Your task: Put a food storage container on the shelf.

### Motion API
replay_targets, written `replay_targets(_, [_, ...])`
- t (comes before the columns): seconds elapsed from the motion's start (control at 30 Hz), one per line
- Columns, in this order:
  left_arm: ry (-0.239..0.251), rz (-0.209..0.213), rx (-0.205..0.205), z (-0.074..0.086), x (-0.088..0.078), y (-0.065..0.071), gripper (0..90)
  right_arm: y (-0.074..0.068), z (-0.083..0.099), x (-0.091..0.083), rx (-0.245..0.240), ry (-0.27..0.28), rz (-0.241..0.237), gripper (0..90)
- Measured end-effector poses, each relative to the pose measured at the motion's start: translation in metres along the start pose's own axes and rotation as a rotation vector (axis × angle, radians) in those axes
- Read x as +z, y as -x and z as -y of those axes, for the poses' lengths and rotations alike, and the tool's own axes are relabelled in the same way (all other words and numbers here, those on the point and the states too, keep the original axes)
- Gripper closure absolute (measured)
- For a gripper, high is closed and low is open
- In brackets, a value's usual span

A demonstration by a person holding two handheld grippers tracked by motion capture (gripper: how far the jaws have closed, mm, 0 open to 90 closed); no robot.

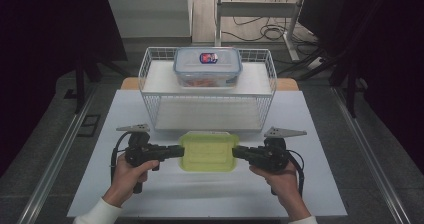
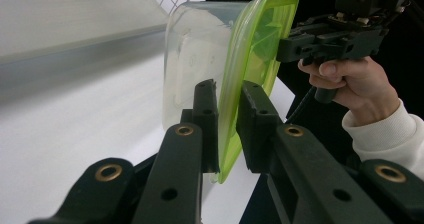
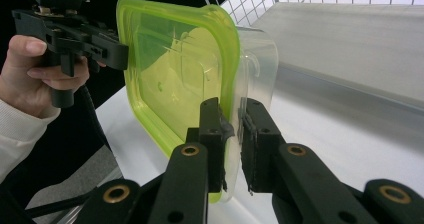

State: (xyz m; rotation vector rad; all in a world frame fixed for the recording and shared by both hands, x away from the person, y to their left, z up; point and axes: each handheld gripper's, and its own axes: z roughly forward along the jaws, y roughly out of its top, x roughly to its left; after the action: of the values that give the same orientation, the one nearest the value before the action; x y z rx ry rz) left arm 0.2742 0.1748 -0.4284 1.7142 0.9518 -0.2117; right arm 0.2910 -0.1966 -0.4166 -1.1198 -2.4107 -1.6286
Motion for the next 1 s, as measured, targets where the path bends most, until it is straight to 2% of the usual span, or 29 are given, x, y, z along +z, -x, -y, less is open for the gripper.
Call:
replay_targets(0.3, [0.030, 0.004, 0.037, -0.030, -0.007, 0.008, 79.6, -0.006, -0.030, -0.010, -0.035, 0.032, 0.014, 80.3])
replay_targets(0.43, [0.038, 0.011, 0.040, -0.040, -0.011, 0.010, 79.7, -0.006, -0.042, -0.014, -0.043, 0.054, -0.001, 80.4])
replay_targets(0.7, [0.049, -0.001, 0.067, -0.062, -0.016, 0.018, 79.8, -0.008, -0.064, -0.021, -0.066, 0.063, 0.002, 80.3])
replay_targets(1.0, [0.060, 0.000, 0.080, -0.083, -0.021, 0.021, 79.8, -0.011, -0.088, -0.025, -0.096, 0.067, 0.021, 80.3])
